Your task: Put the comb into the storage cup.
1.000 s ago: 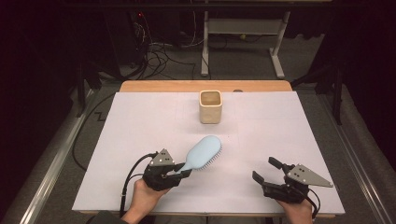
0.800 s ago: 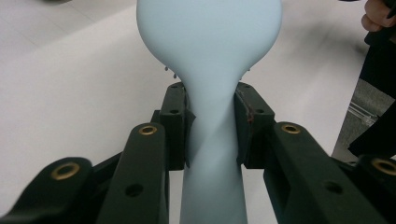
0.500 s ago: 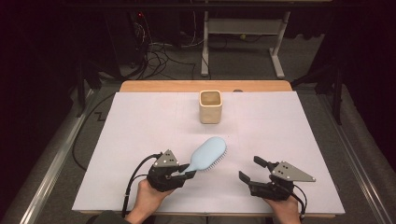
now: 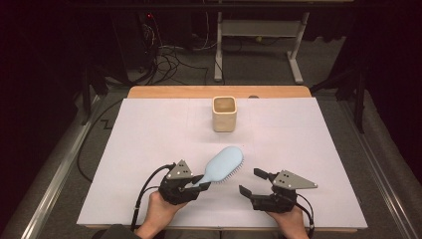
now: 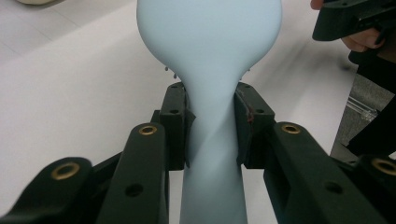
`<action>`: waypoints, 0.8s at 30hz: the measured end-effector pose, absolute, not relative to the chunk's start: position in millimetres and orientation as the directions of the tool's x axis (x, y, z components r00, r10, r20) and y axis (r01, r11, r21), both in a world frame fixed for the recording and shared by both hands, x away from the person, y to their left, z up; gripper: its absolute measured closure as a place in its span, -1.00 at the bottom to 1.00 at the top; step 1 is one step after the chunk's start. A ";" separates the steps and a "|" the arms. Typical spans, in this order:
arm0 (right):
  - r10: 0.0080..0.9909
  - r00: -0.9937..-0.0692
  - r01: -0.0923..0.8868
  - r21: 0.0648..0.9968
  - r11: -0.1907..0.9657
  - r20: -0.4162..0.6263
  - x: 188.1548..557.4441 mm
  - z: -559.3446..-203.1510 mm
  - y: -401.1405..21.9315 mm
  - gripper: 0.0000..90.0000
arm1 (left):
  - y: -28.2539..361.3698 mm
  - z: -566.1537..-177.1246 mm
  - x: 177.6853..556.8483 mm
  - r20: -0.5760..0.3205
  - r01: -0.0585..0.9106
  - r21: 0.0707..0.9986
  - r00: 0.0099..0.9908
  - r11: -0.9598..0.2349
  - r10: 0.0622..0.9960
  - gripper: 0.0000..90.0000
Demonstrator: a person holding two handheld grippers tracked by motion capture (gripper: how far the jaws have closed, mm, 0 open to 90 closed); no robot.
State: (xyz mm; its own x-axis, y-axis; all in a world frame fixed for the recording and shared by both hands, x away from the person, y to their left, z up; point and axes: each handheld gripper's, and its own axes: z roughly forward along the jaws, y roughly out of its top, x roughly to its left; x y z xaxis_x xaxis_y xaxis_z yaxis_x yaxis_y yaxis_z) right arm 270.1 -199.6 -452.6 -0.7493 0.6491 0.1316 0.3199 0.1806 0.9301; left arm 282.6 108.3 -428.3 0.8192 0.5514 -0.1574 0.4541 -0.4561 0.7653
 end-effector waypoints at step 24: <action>0.613 -0.761 0.389 0.905 0.172 0.211 279.8 -450.6 -172.9 -0.58 | 95.5 -430.5 278.8 -0.125 0.428 0.764 0.833 -0.484 0.539 0.53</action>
State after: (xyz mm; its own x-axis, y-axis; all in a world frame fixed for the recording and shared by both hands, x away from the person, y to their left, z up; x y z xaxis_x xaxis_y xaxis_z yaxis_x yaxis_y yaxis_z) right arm 279.8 -172.9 -450.6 -0.7612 0.6133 0.2106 0.3892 0.1723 0.9049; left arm 278.8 95.5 -430.5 0.8328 0.5392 -0.1253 0.4280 -0.4836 0.7635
